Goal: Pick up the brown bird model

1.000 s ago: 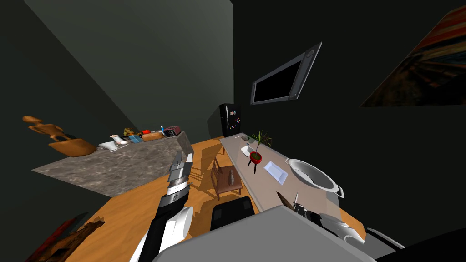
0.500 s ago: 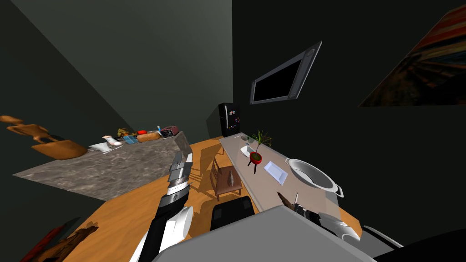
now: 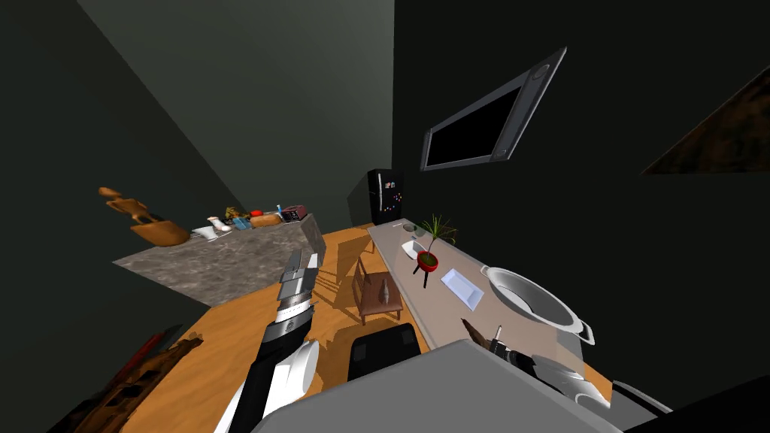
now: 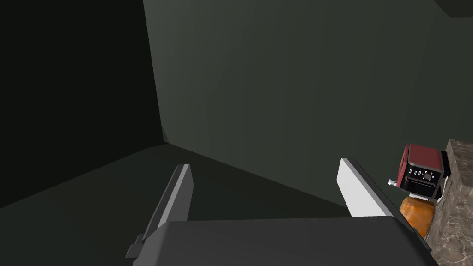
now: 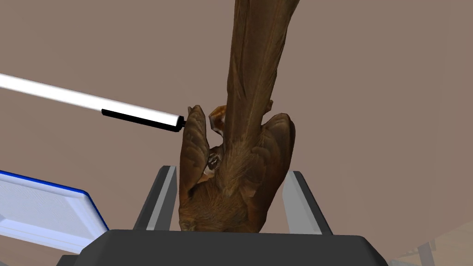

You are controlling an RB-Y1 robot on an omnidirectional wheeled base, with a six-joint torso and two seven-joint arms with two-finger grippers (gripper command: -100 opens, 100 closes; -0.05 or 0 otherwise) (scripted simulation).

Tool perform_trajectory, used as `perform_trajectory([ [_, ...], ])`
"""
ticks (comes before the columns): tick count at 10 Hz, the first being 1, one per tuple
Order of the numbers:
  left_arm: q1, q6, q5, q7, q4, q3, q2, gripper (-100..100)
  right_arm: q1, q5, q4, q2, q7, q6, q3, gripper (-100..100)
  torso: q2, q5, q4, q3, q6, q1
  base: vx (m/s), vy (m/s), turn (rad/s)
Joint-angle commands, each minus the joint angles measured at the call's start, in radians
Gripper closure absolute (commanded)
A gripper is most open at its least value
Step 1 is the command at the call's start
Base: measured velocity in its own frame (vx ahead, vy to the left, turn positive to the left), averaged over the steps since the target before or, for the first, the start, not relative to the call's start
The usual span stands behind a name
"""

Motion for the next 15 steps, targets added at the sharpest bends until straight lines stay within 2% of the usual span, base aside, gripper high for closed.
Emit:
perform_trajectory([
  [1,0.0,0.0,0.0,0.0,0.0,0.0,0.0,0,0.016,-0.042,-0.029,-0.012,-0.013,0.02,0.022,100,0.0,0.0,0.0,0.0,0.0,0.0,-0.097,-0.003,0.108],
  [2,0.0,0.0,0.0,0.0,0.0,0.0,0.0,0,0.039,-0.078,-0.055,-0.028,-0.022,0.041,0.048,100,0.0,0.0,0.0,0.0,0.002,0.0,-0.089,0.005,0.188],
  [3,0.0,0.0,0.0,0.0,0.0,0.0,0.0,0,0.039,-0.099,-0.057,-0.028,-0.022,0.041,0.048,100,0.0,0.0,0.0,0.0,0.002,0.001,-0.066,0.002,0.113],
  [4,0.0,0.0,0.0,0.0,0.0,0.0,0.0,0,0.062,-0.132,-0.085,-0.044,-0.032,0.061,0.075,100,-0.001,0.0,0.0,0.0,0.002,0.001,-0.069,0.009,0.234],
  [5,0.0,0.0,0.0,0.0,0.0,0.0,0.0,0,0.062,-0.156,-0.085,-0.044,-0.032,0.061,0.075,100,-0.001,0.0,0.0,-0.001,0.001,0.001,-0.056,0.004,0.132],
  [6,0.0,0.0,0.0,0.0,0.0,0.0,0.0,0,0.085,-0.188,-0.113,-0.06,-0.041,0.081,0.102,100,-0.002,0.0,0.0,-0.001,0.002,0.001,-0.067,0.014,0.237],
  [7,0.0,0.0,0.0,0.0,0.0,0.0,0.0,0,0.085,-0.212,-0.113,-0.06,-0.041,0.081,0.102,100,-0.002,0.001,0.0,-0.001,0.001,0.001,-0.06,0.008,0.118],
  [8,0.0,0.0,0.0,0.0,0.0,0.0,0.0,0,0.108,-0.245,-0.141,-0.076,-0.05,0.101,0.128,100,-0.002,0.001,-0.001,-0.001,0.002,0.001,-0.071,0.009,0.215],
  [9,0.0,0.0,0.0,0.0,0.0,0.0,0.0,0,0.108,-0.269,-0.141,-0.076,-0.05,0.101,0.128,100,-0.001,0.001,0.0,-0.001,0.001,0.001,-0.065,0.009,0.143],
  [10,0.0,0.0,0.0,0.0,0.0,0.0,0.0,0,0.131,-0.301,-0.168,-0.092,-0.06,0.121,0.155,100,-0.002,0.001,-0.001,-0.001,0.002,0.001,-0.073,0.013,0.256],
  [11,0.0,0.0,0.0,0.0,0.0,0.0,0.0,0,0.131,-0.326,-0.168,-0.092,-0.06,0.121,0.155,100,-0.001,0.001,0.0,-0.001,0.001,0.001,-0.062,0.008,0.103],
  [12,0.0,0.0,0.0,0.0,0.0,0.0,0.0,0,0.154,-0.359,-0.196,-0.108,-0.069,0.141,0.182,100,-0.002,0.001,-0.001,-0.001,0.003,0.001,-0.081,0.025,0.237],
  [13,0.0,0.0,0.0,0.0,0.0,0.0,0.0,0,0.154,-0.382,-0.196,-0.108,-0.069,0.141,0.182,100,-0.001,0.001,0.0,0.0,0.002,0.002,-0.065,0.02,0.123],
  [14,0.0,0.0,0.0,0.0,0.0,0.0,0.0,0,0.177,-0.416,-0.224,-0.124,-0.078,0.162,0.209,100,-0.001,0.001,0.0,-0.001,0.003,0.002,-0.073,0.027,0.218],
  [15,0.0,0.0,0.0,0.0,0.0,0.0,0.0,0,0.177,-0.439,-0.224,-0.124,-0.078,0.162,0.209,100,-0.001,0.001,0.0,-0.001,0.002,0.003,-0.062,0.018,0.132],
])
